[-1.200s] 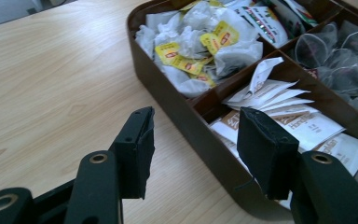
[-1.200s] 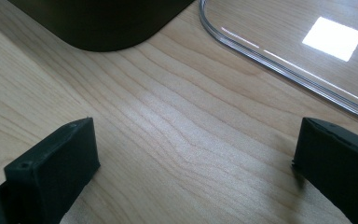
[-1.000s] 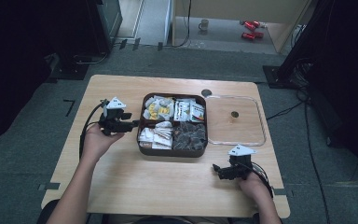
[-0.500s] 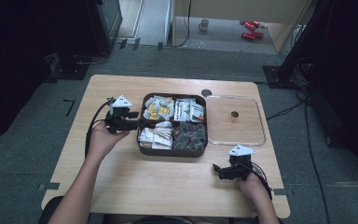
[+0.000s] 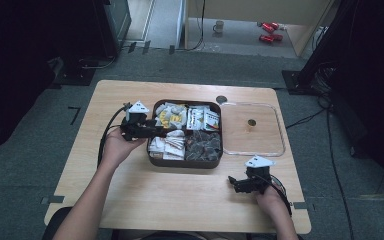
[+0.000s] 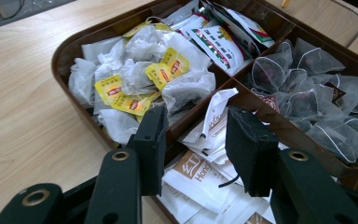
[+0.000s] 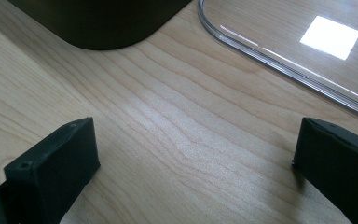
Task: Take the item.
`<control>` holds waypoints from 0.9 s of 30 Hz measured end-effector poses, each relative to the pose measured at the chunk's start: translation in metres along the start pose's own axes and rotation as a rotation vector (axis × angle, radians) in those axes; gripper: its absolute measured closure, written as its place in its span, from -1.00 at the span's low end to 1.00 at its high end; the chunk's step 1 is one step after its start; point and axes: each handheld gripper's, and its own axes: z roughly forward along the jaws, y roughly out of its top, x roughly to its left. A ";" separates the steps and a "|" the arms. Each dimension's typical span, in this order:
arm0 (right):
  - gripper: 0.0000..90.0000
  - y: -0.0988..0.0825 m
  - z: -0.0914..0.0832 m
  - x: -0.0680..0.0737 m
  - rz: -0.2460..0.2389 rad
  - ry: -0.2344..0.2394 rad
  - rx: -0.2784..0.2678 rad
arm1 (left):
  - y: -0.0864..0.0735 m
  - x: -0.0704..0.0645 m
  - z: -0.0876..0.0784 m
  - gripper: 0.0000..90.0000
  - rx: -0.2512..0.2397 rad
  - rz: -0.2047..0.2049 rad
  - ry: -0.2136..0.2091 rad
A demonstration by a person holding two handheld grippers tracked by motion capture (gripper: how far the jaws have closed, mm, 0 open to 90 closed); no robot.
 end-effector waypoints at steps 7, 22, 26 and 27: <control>-1.00 0.000 0.000 0.000 0.000 0.000 0.000 | 0.002 -0.001 0.015 0.32 0.039 0.014 -0.018; -1.00 0.000 0.000 0.000 0.000 0.000 0.000 | -0.002 0.001 0.040 0.49 0.085 0.030 -0.028; -1.00 0.000 0.000 0.000 0.000 0.000 0.000 | -0.002 0.000 0.044 0.52 0.097 0.041 -0.027; -1.00 0.000 0.000 0.000 0.000 0.000 0.000 | -0.002 0.000 0.045 0.54 0.098 0.043 -0.026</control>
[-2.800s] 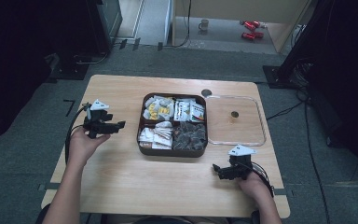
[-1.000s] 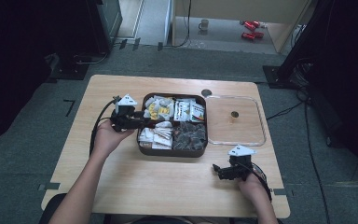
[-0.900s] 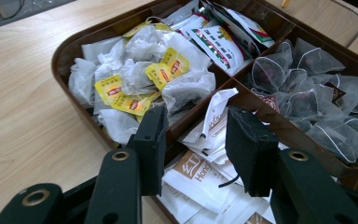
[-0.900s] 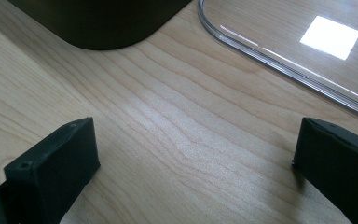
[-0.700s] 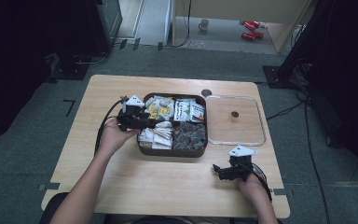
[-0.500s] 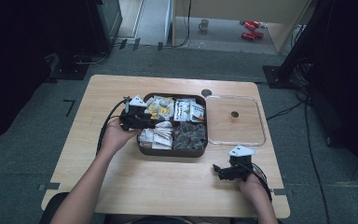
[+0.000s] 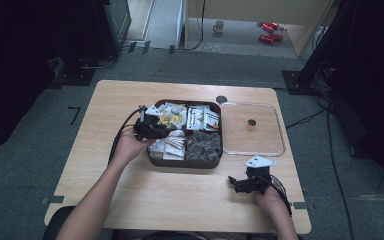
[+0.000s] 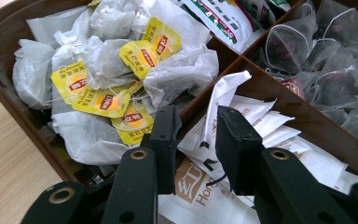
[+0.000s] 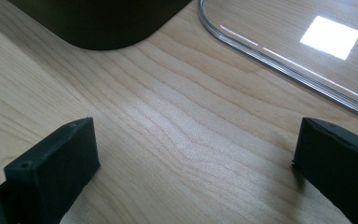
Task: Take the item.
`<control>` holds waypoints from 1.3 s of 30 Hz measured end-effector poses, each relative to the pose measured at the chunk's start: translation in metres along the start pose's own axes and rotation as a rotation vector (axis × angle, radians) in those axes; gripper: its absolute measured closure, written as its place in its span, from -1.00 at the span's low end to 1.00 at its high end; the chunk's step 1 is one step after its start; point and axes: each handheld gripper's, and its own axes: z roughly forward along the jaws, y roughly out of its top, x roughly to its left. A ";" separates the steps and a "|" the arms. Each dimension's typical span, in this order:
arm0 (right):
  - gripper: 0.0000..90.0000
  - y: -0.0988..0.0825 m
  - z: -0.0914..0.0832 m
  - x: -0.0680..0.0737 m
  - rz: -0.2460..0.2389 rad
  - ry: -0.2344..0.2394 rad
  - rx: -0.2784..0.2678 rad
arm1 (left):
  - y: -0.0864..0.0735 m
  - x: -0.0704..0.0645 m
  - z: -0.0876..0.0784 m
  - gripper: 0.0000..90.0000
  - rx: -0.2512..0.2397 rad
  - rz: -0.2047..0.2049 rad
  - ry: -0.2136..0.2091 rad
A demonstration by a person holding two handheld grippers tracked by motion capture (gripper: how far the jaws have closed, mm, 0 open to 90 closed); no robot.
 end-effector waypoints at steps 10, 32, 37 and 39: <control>-1.00 0.000 0.000 0.000 0.000 0.000 0.000 | -0.001 -0.003 0.010 0.67 0.039 0.026 0.000; -1.00 -0.001 -0.001 0.000 0.002 -0.002 0.000 | 0.005 -0.006 0.018 0.97 0.128 0.110 0.009; -1.00 -0.001 -0.001 0.000 0.001 -0.002 0.000 | 0.005 -0.005 0.016 0.98 0.126 0.101 -0.005; -1.00 -0.001 -0.001 0.000 0.001 -0.002 0.000 | 0.005 -0.005 0.015 0.99 0.121 0.100 -0.006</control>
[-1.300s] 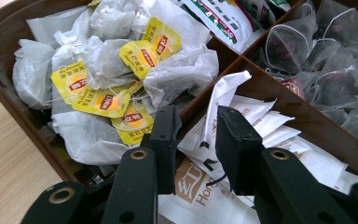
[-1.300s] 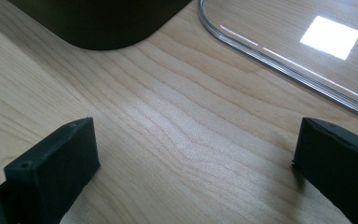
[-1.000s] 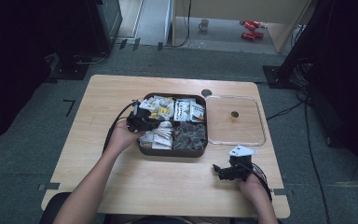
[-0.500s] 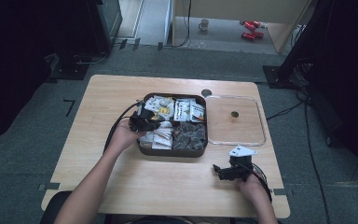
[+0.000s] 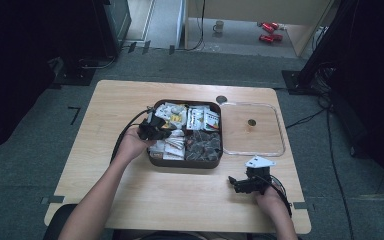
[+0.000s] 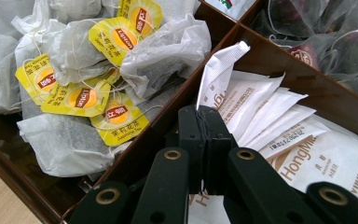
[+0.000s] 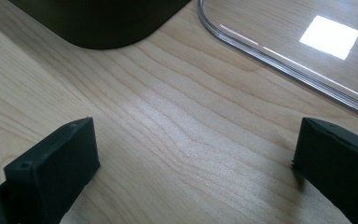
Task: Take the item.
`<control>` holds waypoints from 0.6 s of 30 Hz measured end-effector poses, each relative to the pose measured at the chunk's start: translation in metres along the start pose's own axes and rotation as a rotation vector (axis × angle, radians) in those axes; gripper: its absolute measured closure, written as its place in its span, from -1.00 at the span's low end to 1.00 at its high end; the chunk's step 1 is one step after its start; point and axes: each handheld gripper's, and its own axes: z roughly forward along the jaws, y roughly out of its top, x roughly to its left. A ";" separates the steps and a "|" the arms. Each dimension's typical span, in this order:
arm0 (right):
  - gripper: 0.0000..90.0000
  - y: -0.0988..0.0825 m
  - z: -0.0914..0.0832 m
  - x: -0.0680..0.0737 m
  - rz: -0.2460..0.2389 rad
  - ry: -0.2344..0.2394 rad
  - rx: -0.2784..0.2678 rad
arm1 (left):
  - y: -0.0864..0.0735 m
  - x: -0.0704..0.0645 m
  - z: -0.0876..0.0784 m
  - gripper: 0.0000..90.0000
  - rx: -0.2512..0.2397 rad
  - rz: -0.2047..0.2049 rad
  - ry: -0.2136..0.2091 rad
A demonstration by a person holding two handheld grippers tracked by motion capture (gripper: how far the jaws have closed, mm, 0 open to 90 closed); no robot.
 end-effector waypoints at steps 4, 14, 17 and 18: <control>-1.00 0.000 0.000 0.000 0.001 0.000 0.000 | 0.000 0.001 -0.004 0.99 -0.018 -0.003 -0.001; -1.00 0.000 0.000 0.000 0.001 -0.001 0.000 | 0.001 0.000 -0.013 0.99 -0.048 -0.008 -0.011; -1.00 0.000 0.000 0.000 0.001 -0.001 0.000 | 0.001 0.000 -0.017 0.99 -0.057 -0.007 -0.014; -1.00 0.000 0.000 0.000 0.001 -0.001 0.000 | 0.001 0.000 -0.019 0.99 -0.063 -0.008 -0.015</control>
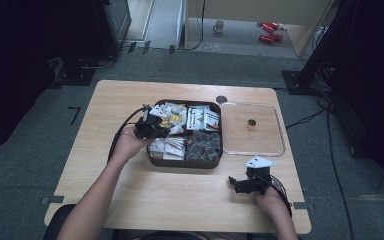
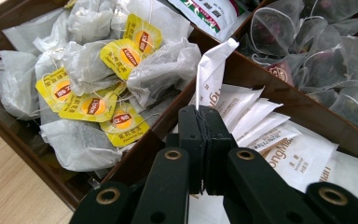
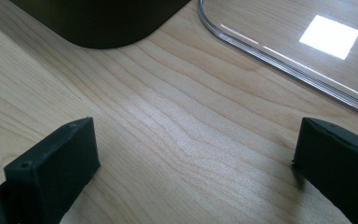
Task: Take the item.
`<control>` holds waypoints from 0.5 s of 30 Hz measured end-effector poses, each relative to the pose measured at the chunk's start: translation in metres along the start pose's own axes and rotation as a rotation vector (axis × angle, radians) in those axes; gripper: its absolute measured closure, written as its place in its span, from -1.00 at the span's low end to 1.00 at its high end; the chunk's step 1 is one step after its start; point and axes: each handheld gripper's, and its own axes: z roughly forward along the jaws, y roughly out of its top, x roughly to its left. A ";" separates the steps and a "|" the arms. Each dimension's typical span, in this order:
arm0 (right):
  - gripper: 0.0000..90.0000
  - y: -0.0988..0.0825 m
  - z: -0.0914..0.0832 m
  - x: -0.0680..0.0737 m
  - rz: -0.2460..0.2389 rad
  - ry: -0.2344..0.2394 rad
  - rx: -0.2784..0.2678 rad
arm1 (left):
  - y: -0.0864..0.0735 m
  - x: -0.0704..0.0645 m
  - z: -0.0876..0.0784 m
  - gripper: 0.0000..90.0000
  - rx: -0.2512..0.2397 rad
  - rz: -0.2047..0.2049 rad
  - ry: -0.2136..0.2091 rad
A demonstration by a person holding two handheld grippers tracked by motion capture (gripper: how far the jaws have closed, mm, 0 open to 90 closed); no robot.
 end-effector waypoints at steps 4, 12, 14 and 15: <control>-1.00 0.000 0.000 0.000 0.000 0.000 0.000 | 0.000 0.001 -0.005 0.99 -0.008 -0.003 -0.001; -1.00 0.000 0.000 0.000 0.000 0.000 0.001 | -0.002 0.002 -0.015 0.99 -0.033 -0.017 0.002; -1.00 0.000 0.000 0.000 0.000 0.001 0.000 | -0.003 0.003 -0.017 0.99 -0.037 -0.019 0.004; -1.00 0.000 0.000 0.000 0.000 0.001 0.000 | -0.004 0.003 -0.018 0.99 -0.039 -0.023 0.003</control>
